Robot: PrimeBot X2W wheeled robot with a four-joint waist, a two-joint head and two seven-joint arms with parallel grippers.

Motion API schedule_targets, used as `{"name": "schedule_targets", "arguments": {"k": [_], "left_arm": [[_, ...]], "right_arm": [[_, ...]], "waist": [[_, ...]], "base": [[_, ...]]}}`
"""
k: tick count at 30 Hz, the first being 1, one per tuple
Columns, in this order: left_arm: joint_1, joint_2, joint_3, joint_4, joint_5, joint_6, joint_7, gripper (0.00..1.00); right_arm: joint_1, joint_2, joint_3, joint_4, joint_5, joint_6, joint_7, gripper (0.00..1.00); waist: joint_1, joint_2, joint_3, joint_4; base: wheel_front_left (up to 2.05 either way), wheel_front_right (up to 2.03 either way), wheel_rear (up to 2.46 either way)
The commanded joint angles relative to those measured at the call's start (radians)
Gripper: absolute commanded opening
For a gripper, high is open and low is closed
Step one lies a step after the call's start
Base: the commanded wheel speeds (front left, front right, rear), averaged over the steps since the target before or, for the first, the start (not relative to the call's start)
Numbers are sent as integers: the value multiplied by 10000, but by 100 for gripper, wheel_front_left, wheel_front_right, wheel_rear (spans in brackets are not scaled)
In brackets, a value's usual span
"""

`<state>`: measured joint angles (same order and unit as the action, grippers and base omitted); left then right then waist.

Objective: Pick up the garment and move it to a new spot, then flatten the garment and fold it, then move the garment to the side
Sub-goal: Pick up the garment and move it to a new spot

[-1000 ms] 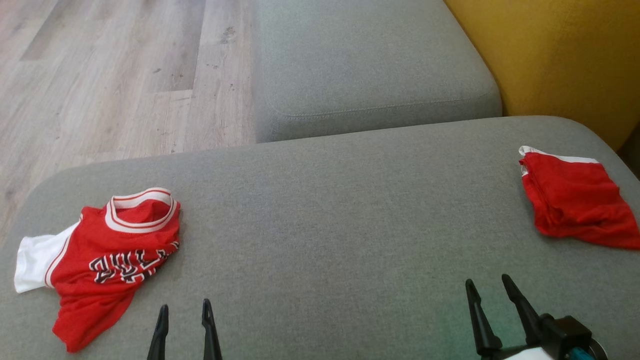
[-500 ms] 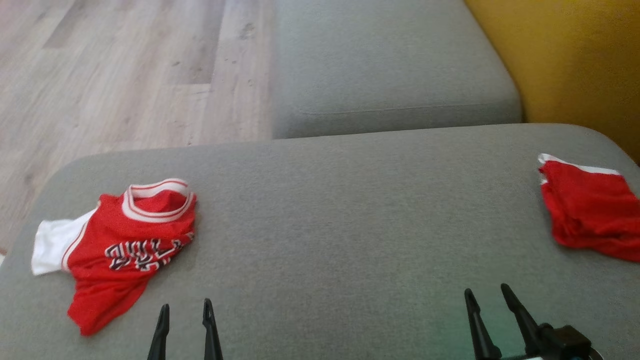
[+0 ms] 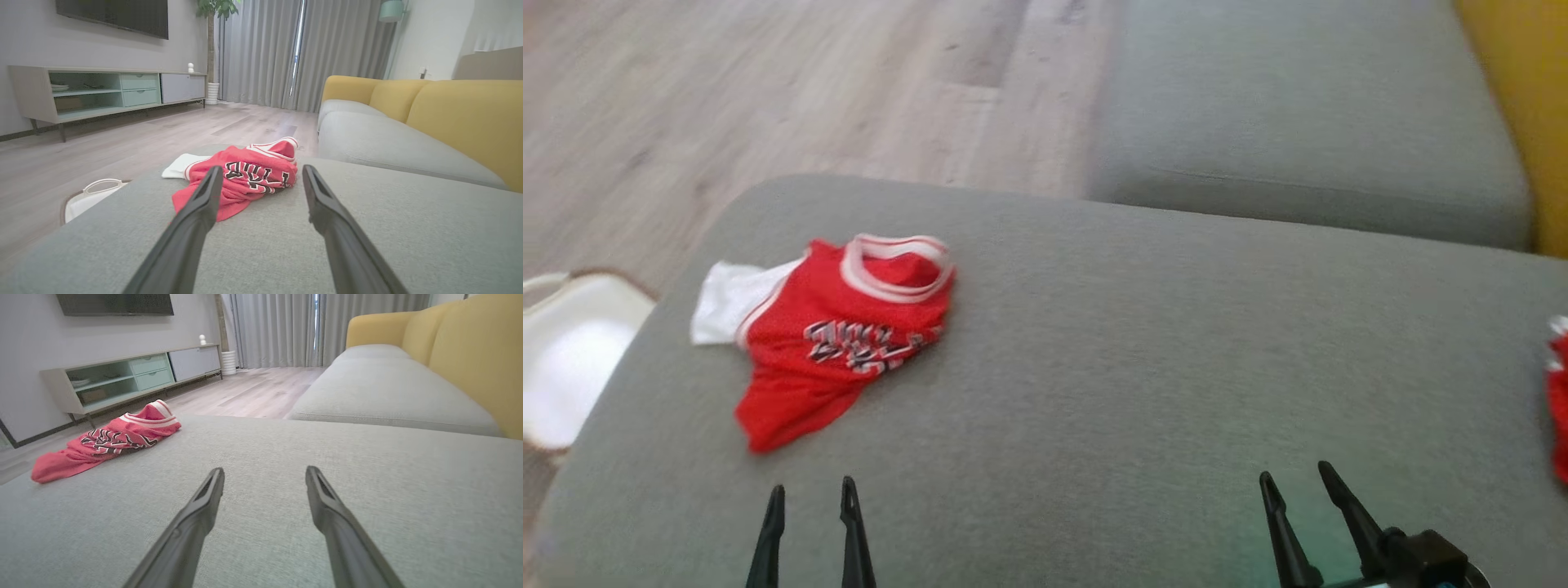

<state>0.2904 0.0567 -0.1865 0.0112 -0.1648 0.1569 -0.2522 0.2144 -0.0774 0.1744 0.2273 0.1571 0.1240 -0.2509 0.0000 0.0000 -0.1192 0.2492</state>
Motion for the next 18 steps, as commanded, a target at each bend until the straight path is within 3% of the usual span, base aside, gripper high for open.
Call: {"name": "schedule_targets", "arguments": {"k": [1,9,14,18], "left_arm": [[-633,-65,410,-381,93,-5,-95,100],[-707,-65,735,-520,152,-43,-95,100],[-804,-65,926,-751,185,-19,-95,100],[-1445,61,1151,-976,499,-345,-95,100]], "right_arm": [[-527,-81,224,-349,-30,67,-109,100],[-526,-137,250,-333,-68,67,-109,100],[-690,-322,432,-320,-90,67,-109,100],[-745,-482,460,-344,-105,67,-109,100]], "waist": [[0,0,171,746],[0,0,294,1997],[0,0,554,2243],[0,0,751,2383]], "base": [[0,0,0],[0,0,0],[0,0,0],[0,0,0]]}}
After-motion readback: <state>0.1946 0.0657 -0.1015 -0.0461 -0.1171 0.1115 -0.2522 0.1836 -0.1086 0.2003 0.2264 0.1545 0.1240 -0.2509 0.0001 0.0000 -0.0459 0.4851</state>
